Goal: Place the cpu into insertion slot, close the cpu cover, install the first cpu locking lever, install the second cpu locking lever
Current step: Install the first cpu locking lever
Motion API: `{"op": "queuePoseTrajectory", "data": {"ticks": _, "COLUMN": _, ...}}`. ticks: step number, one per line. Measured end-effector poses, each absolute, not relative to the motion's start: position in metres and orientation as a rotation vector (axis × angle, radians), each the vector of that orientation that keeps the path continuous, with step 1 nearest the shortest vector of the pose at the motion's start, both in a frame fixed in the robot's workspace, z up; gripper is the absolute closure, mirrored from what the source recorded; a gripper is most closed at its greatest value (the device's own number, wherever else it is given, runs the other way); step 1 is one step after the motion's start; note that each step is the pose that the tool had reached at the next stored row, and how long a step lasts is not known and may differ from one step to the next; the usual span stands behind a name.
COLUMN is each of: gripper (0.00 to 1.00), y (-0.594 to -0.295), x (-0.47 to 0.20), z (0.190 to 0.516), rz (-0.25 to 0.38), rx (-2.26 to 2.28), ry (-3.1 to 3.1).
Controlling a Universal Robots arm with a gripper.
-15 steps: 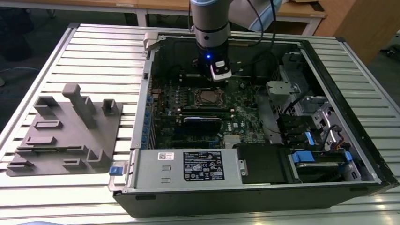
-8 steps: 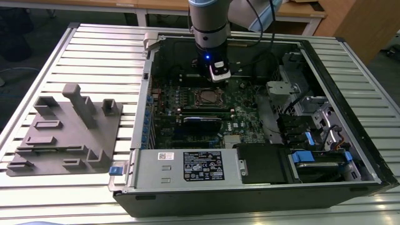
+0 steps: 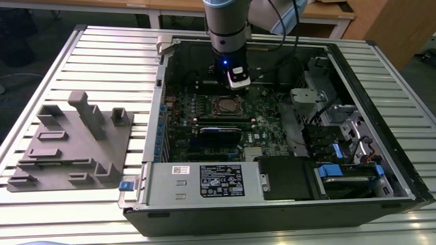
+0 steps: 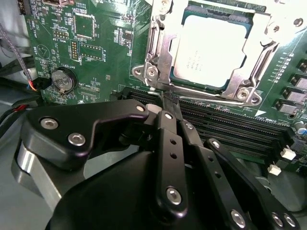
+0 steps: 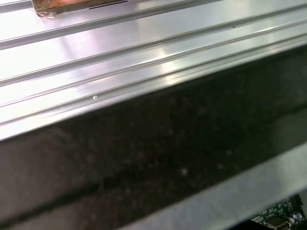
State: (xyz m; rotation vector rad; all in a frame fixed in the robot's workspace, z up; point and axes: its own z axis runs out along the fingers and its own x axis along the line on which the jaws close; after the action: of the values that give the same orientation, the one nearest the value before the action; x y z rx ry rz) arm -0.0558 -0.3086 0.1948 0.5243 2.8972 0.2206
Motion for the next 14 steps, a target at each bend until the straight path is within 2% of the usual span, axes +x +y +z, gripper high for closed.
{"op": "queuePoseTrajectory", "data": {"ticks": 14, "gripper": 0.89, "y": -0.3082, "x": -0.0572, "z": 0.1945, "rz": 0.257, "rx": 0.525, "ry": 2.887}}
